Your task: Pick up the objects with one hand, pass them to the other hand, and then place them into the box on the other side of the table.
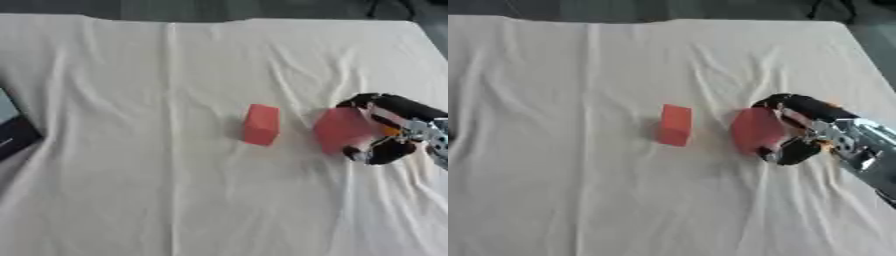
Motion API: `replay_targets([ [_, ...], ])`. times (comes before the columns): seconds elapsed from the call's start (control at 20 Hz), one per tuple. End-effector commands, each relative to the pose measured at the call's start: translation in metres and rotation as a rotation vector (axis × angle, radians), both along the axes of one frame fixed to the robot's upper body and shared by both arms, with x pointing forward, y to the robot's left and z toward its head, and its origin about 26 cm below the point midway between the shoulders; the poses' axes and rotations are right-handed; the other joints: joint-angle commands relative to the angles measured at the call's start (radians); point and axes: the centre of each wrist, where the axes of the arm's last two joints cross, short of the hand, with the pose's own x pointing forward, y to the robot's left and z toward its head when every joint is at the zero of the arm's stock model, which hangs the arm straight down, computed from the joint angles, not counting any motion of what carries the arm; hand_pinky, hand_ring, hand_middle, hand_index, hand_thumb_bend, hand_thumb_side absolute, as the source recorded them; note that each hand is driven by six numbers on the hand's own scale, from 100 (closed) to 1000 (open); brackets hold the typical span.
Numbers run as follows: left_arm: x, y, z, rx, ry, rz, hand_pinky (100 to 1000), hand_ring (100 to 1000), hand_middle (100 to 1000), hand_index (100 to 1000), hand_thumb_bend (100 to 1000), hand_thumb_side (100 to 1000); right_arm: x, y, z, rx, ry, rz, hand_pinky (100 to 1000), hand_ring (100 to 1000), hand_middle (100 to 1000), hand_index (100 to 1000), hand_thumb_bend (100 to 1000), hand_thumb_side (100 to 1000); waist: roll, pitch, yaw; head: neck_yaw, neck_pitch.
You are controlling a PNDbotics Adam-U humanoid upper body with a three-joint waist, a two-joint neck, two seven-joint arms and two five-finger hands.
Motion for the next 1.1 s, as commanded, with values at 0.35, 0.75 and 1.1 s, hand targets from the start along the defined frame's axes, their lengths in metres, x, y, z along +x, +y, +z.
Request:
replay_targets([
  [0.35,-0.0023,0.0031,0.0065,0.018,-0.017,-0.001,1000,700,697,726,100,904,0.0003,-0.0004,0.0100,-0.043,-0.014,-0.013,1000,915,838,917,367,100,-0.013,-0.003,-0.004,0.005,-0.012],
  [0.75,-0.0019,0.0033,0.0056,0.015,-0.013,0.006,1000,698,696,726,100,905,0.0009,0.0004,0.0103,-0.022,-0.024,-0.011,1000,883,795,867,359,100,-0.013,-0.002,-0.003,0.006,-0.011],
  [1.1,-0.0019,0.0035,0.0045,0.016,-0.010,0.009,1000,697,696,725,100,904,0.0017,0.0012,0.0116,0.022,-0.073,0.020,1000,816,584,662,359,100,-0.013,-0.005,-0.004,0.006,-0.008],
])
